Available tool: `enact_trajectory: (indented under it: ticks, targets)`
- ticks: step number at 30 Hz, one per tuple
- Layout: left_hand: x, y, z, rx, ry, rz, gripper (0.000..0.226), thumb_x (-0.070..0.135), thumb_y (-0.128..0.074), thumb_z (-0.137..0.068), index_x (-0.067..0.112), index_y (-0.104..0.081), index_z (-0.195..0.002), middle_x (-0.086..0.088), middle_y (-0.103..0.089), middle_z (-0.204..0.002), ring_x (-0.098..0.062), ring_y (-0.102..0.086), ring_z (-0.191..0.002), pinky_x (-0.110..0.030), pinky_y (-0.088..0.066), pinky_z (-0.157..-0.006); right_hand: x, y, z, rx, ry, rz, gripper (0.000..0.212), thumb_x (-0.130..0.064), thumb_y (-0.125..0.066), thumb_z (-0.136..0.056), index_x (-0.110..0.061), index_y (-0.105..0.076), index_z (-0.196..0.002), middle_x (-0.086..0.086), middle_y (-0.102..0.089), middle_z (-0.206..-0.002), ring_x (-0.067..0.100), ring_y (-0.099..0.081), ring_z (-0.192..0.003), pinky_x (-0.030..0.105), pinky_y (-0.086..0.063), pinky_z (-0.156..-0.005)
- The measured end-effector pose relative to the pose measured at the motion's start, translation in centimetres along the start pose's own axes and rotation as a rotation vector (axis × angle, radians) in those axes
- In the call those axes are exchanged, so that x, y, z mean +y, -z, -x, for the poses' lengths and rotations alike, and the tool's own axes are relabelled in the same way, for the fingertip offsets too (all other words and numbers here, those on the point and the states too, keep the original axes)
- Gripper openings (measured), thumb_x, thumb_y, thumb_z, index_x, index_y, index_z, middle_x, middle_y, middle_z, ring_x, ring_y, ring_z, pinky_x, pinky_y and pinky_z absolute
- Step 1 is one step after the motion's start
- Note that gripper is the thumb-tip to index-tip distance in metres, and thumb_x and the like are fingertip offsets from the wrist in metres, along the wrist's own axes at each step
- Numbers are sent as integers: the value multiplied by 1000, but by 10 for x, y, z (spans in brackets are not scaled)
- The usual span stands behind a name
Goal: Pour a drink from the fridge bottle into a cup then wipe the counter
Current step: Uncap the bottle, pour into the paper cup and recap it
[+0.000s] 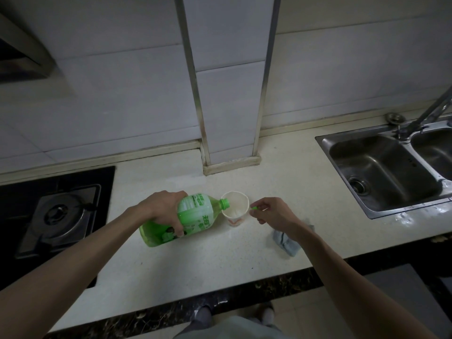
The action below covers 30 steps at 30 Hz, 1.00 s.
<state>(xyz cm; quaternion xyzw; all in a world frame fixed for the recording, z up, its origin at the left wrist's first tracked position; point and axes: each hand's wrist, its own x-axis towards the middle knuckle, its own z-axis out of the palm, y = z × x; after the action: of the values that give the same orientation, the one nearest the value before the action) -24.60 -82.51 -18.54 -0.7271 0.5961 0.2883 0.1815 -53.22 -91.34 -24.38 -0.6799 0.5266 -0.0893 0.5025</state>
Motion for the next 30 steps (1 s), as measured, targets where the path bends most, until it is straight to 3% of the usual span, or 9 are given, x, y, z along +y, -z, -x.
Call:
enact_trajectory:
  ticks: [10, 19, 30]
  targets:
    - [0, 0, 2, -7, 4, -5, 94, 52, -85, -57, 31, -39, -136, 3, -60, -118, -19, -57, -102, -34, -53, -83, 2, 3, 4, 10, -11, 7, 26, -25, -70, -87, -13, -69, -111, -2, -70, -82, 8, -64, -68, 14, -47, -59]
    - [1, 2, 4, -15, 2, 0, 90, 50, -85, -58, 31, -41, -134, 2, -60, -120, -20, -57, -105, -35, -53, -86, 6, 1, 5, 8, -20, -14, 28, -26, -71, -87, -13, -69, -111, 6, -73, -87, 16, -69, -77, 25, -54, -72]
    - [0, 5, 5, -6, -1, -3, 90, 49, -85, -60, 31, -41, -135, 2, -59, -121, -20, -56, -105, -34, -52, -86, 1, 0, 4, 6, -17, -11, 26, -25, -70, -88, -14, -69, -110, 5, -73, -88, 18, -69, -81, 20, -52, -69]
